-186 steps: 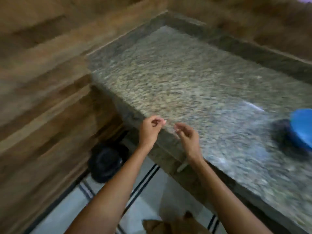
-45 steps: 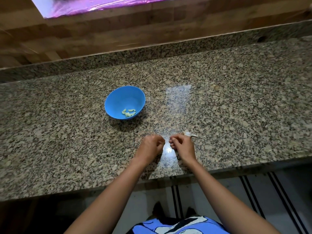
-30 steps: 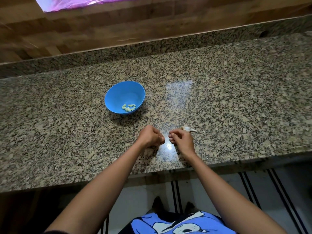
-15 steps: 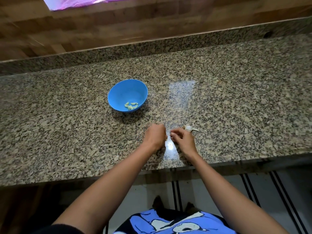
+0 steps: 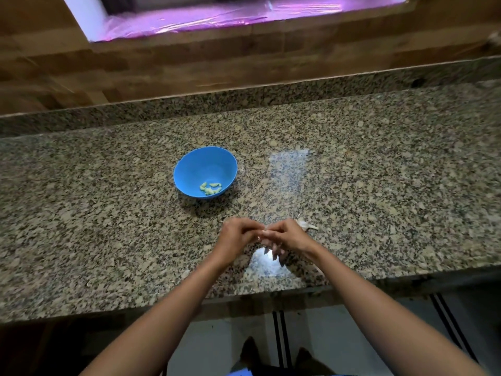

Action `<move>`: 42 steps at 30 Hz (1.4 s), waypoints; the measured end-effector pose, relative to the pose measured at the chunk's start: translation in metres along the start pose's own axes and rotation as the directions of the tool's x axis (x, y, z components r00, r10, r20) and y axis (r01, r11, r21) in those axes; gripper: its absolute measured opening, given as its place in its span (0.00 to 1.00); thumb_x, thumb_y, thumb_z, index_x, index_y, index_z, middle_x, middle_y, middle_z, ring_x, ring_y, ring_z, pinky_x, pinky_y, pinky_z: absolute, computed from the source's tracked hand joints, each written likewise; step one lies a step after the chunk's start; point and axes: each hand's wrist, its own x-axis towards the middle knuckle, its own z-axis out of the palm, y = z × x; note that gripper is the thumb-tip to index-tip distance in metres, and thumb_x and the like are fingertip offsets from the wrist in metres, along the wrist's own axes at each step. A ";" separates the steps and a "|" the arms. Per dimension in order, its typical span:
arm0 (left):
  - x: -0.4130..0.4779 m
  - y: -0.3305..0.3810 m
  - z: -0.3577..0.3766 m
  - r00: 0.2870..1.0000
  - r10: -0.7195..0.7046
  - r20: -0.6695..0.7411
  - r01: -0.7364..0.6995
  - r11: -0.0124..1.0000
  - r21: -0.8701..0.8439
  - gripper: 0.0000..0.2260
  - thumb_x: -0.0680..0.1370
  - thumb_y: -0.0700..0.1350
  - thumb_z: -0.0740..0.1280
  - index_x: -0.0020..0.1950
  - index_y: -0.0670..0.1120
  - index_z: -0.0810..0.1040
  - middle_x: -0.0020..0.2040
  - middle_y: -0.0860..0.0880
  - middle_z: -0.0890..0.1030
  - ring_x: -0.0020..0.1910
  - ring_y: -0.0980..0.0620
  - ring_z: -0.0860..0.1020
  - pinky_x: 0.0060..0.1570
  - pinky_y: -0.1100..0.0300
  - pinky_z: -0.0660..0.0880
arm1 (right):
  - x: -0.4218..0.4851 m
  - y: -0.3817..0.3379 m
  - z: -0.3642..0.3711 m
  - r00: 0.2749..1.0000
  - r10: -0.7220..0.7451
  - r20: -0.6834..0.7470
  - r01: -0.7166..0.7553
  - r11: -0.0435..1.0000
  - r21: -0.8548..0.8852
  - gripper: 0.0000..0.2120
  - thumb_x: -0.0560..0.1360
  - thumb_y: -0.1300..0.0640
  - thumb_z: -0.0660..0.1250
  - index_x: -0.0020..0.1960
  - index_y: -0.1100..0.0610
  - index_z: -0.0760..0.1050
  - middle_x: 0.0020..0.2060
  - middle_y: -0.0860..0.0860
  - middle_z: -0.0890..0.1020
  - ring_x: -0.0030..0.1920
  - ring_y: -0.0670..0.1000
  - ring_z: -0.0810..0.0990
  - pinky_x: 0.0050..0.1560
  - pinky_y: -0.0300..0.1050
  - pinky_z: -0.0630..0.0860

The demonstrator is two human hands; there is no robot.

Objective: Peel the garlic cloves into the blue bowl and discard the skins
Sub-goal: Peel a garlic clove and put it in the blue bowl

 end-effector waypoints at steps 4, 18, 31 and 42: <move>0.002 -0.002 -0.010 0.953 0.200 0.228 -0.286 0.841 0.458 0.10 0.81 0.43 0.59 0.52 0.41 0.79 0.41 0.48 0.78 0.37 0.54 0.74 0.38 0.66 0.69 | 0.005 -0.006 0.001 0.999 -0.038 -0.039 0.031 0.984 -0.176 0.06 0.75 0.59 0.67 0.40 0.55 0.80 0.30 0.52 0.81 0.26 0.45 0.76 0.27 0.36 0.72; 0.013 0.001 -0.013 0.927 -0.216 0.307 0.335 0.845 -0.416 0.08 0.79 0.40 0.64 0.43 0.40 0.81 0.32 0.45 0.77 0.28 0.54 0.73 0.27 0.66 0.70 | 0.008 0.006 0.008 0.881 -0.463 -0.094 0.262 0.644 -0.719 0.12 0.76 0.54 0.62 0.50 0.59 0.81 0.39 0.54 0.84 0.36 0.48 0.82 0.42 0.38 0.79; -0.003 -0.016 0.019 0.973 0.107 -0.206 -0.100 0.994 0.046 0.10 0.74 0.44 0.71 0.54 0.44 0.83 0.46 0.51 0.84 0.42 0.58 0.82 0.41 0.72 0.76 | -0.008 -0.014 0.021 0.927 0.323 -0.192 -0.148 0.783 0.605 0.09 0.73 0.61 0.68 0.51 0.65 0.78 0.33 0.53 0.81 0.29 0.48 0.78 0.31 0.36 0.78; -0.006 0.004 0.019 0.857 -0.501 0.121 0.379 0.454 -0.807 0.09 0.77 0.35 0.62 0.52 0.37 0.80 0.39 0.42 0.81 0.35 0.50 0.77 0.39 0.60 0.76 | -0.017 -0.002 0.019 0.935 0.192 -0.299 0.043 0.775 0.631 0.06 0.72 0.70 0.66 0.49 0.68 0.77 0.39 0.57 0.82 0.33 0.48 0.83 0.37 0.36 0.80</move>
